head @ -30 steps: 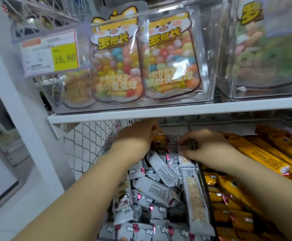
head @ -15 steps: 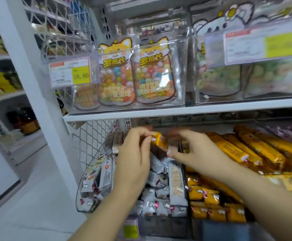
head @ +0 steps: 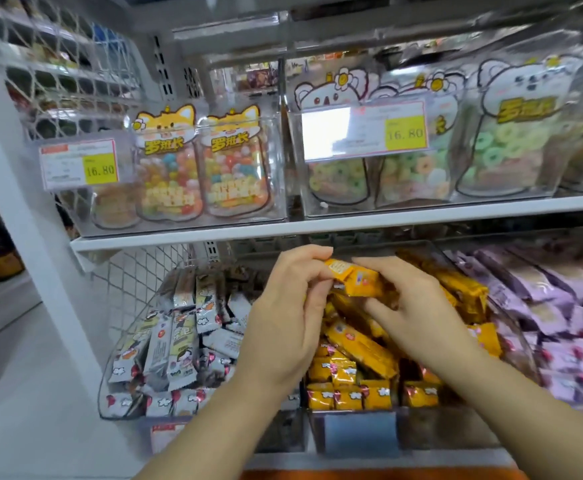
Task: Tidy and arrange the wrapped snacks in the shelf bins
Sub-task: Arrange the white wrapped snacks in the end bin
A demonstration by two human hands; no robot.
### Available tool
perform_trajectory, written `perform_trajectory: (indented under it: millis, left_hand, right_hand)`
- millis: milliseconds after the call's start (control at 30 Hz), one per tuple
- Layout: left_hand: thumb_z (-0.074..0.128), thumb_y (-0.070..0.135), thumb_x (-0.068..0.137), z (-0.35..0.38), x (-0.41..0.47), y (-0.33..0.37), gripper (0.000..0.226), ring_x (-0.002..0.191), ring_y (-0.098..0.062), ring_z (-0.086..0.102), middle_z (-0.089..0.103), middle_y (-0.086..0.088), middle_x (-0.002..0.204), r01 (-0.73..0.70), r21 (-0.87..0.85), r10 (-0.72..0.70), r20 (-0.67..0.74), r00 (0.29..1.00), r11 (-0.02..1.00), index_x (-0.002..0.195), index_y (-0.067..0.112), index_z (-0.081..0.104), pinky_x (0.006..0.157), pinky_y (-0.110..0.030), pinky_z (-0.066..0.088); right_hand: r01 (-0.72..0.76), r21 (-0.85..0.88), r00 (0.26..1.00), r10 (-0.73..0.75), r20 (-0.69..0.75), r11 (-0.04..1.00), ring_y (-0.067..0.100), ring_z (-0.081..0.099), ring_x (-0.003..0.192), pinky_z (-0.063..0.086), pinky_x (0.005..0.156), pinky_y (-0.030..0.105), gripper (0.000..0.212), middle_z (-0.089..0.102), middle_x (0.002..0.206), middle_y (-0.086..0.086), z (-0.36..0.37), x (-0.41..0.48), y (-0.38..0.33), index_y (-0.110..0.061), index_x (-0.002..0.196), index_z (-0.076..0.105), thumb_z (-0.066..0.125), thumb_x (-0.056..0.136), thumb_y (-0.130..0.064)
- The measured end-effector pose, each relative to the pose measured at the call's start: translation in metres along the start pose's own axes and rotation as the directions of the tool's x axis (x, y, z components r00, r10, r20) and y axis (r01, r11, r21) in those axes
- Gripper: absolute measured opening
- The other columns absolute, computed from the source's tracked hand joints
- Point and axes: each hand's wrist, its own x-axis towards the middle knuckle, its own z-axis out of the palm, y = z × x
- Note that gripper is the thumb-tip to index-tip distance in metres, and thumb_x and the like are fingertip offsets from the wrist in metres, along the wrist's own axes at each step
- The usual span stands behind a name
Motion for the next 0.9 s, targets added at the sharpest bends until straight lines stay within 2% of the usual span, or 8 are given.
perform_trajectory:
  millis: [133, 200, 267, 333, 500, 567, 733, 900]
  left_hand:
    - [0.043, 0.027, 0.097, 0.014, -0.004, -0.005, 0.015, 0.105, 0.003, 0.049, 0.047, 0.017, 0.113, 0.181, 0.098, -0.195, 0.161, 0.968, 0.979, 0.109, 0.03, 0.05, 0.085, -0.018, 0.042]
    - [0.045, 0.03, 0.098, 0.021, -0.006, -0.006, 0.026, 0.108, 0.0, 0.048, 0.047, 0.015, 0.122, 0.264, 0.236, -0.323, 0.262, 0.909, 0.935, 0.124, 0.03, 0.048, 0.087, -0.017, 0.04]
    - [0.045, 0.034, 0.097, 0.026, -0.007, -0.006, 0.042, 0.119, -0.007, 0.048, 0.043, 0.014, 0.135, 0.301, 0.345, -0.422, 0.363, 0.831, 0.889, 0.139, 0.032, 0.036, 0.098, -0.025, 0.041]
    - [0.046, 0.037, 0.097, 0.031, -0.007, -0.004, 0.055, 0.127, -0.012, 0.043, 0.039, 0.012, 0.144, 0.286, 0.404, -0.456, 0.43, 0.779, 0.869, 0.147, 0.035, 0.023, 0.107, -0.034, 0.037]
    - [0.045, 0.041, 0.096, 0.036, -0.004, -0.008, 0.066, 0.134, -0.016, 0.038, 0.031, 0.007, 0.151, 0.284, 0.447, -0.486, 0.447, 0.751, 0.849, 0.151, 0.031, 0.009, 0.11, -0.036, 0.033]
    - [0.043, 0.046, 0.096, 0.037, -0.005, -0.009, 0.064, 0.133, -0.015, 0.037, 0.027, 0.009, 0.153, 0.239, 0.479, -0.488, 0.506, 0.711, 0.845, 0.15, 0.032, 0.012, 0.111, -0.036, 0.03]
    - [0.036, 0.065, 0.09, 0.04, -0.009, -0.012, 0.063, 0.141, -0.015, 0.024, 0.022, 0.01, 0.155, 0.035, 0.583, -0.5, 0.664, 0.556, 0.812, 0.146, 0.037, 0.027, 0.118, -0.043, 0.004]
    - [0.034, 0.062, 0.092, 0.042, -0.009, -0.014, 0.06, 0.142, -0.017, 0.02, 0.024, 0.007, 0.154, 0.002, 0.597, -0.491, 0.658, 0.571, 0.802, 0.146, 0.035, 0.028, 0.118, -0.043, 0.002]
  right_hand:
    - [-0.09, -0.176, 0.995, 0.095, 0.02, 0.98, 0.005, 0.046, 0.098, 0.036, 0.086, 0.019, 0.049, 0.044, 0.107, -0.013, -0.022, -0.013, 0.024, -0.023, 0.129, 0.056, 0.068, 0.081, -0.019]
    - [-0.128, -0.25, 0.991, 0.136, 0.017, 0.96, 0.011, 0.051, 0.097, 0.04, 0.083, 0.023, 0.049, 0.046, 0.104, -0.012, -0.029, -0.015, 0.033, -0.023, 0.128, 0.057, 0.069, 0.081, -0.023]
    - [-0.174, -0.293, 0.983, 0.182, 0.001, 0.94, 0.017, 0.055, 0.099, 0.043, 0.083, 0.028, 0.048, 0.053, 0.106, -0.006, -0.033, -0.015, 0.039, -0.02, 0.126, 0.058, 0.07, 0.08, -0.025]
    - [-0.215, -0.317, 0.976, 0.219, -0.024, 0.924, 0.02, 0.055, 0.1, 0.042, 0.082, 0.028, 0.046, 0.057, 0.11, 0.001, -0.034, -0.013, 0.042, -0.017, 0.124, 0.06, 0.071, 0.08, -0.026]
    - [-0.309, -0.307, 0.951, 0.292, -0.101, 0.9, 0.025, 0.054, 0.104, 0.042, 0.081, 0.029, 0.047, 0.059, 0.115, 0.007, -0.023, -0.005, 0.038, -0.016, 0.124, 0.059, 0.068, 0.081, -0.034]
    - [-0.335, -0.304, 0.942, 0.314, -0.116, 0.892, 0.027, 0.054, 0.107, 0.044, 0.086, 0.032, 0.05, 0.058, 0.119, 0.008, -0.019, -0.005, 0.036, -0.017, 0.126, 0.055, 0.068, 0.082, -0.035]
    - [-0.303, -0.424, 0.952, 0.286, -0.105, 0.854, 0.034, 0.049, 0.109, 0.041, 0.089, 0.041, 0.045, 0.049, 0.123, 0.011, -0.015, -0.008, 0.032, -0.021, 0.127, 0.053, 0.06, 0.086, -0.039]
    - [-0.195, -0.514, 0.967, 0.25, 0.04, 0.835, 0.024, 0.042, 0.124, 0.03, 0.098, 0.039, 0.042, 0.05, 0.133, 0.001, -0.015, -0.013, 0.032, -0.029, 0.136, 0.046, 0.044, 0.095, -0.037]
